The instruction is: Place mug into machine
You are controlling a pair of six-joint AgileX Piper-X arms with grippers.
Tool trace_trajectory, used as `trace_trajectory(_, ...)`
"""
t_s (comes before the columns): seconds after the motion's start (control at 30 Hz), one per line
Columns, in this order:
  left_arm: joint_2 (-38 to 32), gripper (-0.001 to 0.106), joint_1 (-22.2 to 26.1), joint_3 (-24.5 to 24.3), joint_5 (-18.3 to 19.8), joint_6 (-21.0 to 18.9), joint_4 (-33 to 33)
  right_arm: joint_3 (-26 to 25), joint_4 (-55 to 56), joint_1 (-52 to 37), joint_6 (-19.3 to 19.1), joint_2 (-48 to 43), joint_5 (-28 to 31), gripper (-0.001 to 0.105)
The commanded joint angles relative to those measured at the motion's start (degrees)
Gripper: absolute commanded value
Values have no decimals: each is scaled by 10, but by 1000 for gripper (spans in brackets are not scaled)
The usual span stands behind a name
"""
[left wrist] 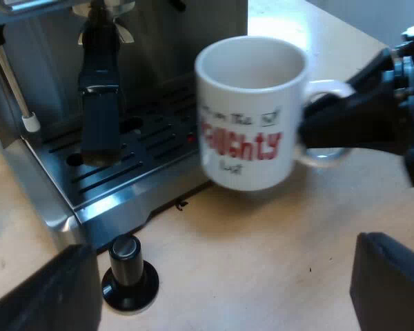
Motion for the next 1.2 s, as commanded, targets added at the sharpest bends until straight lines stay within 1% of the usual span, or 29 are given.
trace_trajectory(0.03, 2, 77, -2, 0, 7, 3, -6, -13, -72, 0, -3, 25, 9, 0)
trace_trajectory(0.23, 2, 77, -2, 0, 7, 3, -6, -13, -126, 0, -2, 72, 21, 0)
trace_trajectory(0.33, 2, 77, -2, 0, 7, 3, -6, -24, -130, 0, 3, 87, 47, 0)
trace_trajectory(0.37, 2, 77, -2, 0, 7, 3, -6, -27, -130, 0, 3, 89, 48, 0)
trace_trajectory(0.57, 2, 77, -2, 0, 34, 3, -6, -65, -130, 0, 3, 127, 48, 0)
trace_trajectory(0.73, 2, 77, -2, 0, 33, 3, -6, -115, -130, -18, 21, 171, 51, 0)
trace_trajectory(0.77, 2, 77, -2, 0, 33, 3, -5, -117, -130, -21, 22, 174, 51, 0)
trace_trajectory(0.87, 2, 77, -2, 0, 33, 3, 0, -140, -127, -35, 42, 192, 45, 0)
trace_trajectory(1.03, 2, 77, -2, 0, 33, 3, 1, -164, -125, -40, 40, 216, 42, 0)
trace_trajectory(1.2, 2, 77, -2, 0, 33, 3, -1, -177, -125, -40, 40, 236, 42, 0)
